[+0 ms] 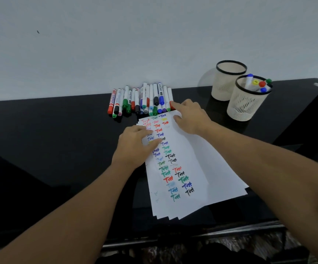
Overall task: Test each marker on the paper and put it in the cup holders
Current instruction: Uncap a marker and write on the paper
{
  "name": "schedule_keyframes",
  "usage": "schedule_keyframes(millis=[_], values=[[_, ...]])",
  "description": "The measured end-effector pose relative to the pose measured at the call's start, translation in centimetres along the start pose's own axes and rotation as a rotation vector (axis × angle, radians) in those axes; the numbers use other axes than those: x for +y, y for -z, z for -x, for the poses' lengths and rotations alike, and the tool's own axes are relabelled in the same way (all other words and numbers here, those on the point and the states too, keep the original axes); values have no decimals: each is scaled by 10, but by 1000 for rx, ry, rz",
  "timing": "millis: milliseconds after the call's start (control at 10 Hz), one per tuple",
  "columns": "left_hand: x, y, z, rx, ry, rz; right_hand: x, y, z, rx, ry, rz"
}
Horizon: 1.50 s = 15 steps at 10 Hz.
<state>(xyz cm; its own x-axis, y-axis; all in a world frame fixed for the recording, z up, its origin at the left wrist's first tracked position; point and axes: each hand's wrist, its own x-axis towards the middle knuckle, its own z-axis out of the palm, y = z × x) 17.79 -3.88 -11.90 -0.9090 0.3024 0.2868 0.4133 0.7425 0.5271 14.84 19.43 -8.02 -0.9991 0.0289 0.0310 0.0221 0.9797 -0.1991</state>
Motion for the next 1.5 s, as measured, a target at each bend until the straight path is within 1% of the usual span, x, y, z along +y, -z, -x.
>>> schedule_keyframes(millis=[100,200,400,500,600,700,800,900,1000,1100,1200,1300,1400,1500], values=[[0,-1,-1,6,-9,4,-4,-3,-10,-48,0,46],[0,-1,-1,9,-14,2,-7,-4,-11,-48,4,94],[-1,-2,-1,9,-15,3,-1,-10,-12,115,-25,37],[-1,-2,-1,11,-14,8,1,-12,-13,153,-42,37],[-2,-2,-2,5,-10,3,2,-10,-16,88,-43,36],[-3,-3,-2,11,-17,3,1,-9,-17,100,-41,35],[-3,-3,-2,12,-19,3,1,-6,-15,177,-40,-37],[-4,-3,-2,17,-23,2,0,-2,-10,367,8,-157],[-4,-3,-3,16,-26,0,0,7,-3,519,79,-227],[-4,-3,-3,12,-25,-6,0,20,9,618,147,-378],[-3,-3,-3,14,-25,-9,-4,26,25,644,243,-354],[-1,-1,-1,19,-22,-5,-10,33,44,545,341,-298],[1,-1,2,38,-24,5,-20,45,57,319,359,-170],[2,-1,4,40,-21,2,-24,43,63,199,353,-99]])
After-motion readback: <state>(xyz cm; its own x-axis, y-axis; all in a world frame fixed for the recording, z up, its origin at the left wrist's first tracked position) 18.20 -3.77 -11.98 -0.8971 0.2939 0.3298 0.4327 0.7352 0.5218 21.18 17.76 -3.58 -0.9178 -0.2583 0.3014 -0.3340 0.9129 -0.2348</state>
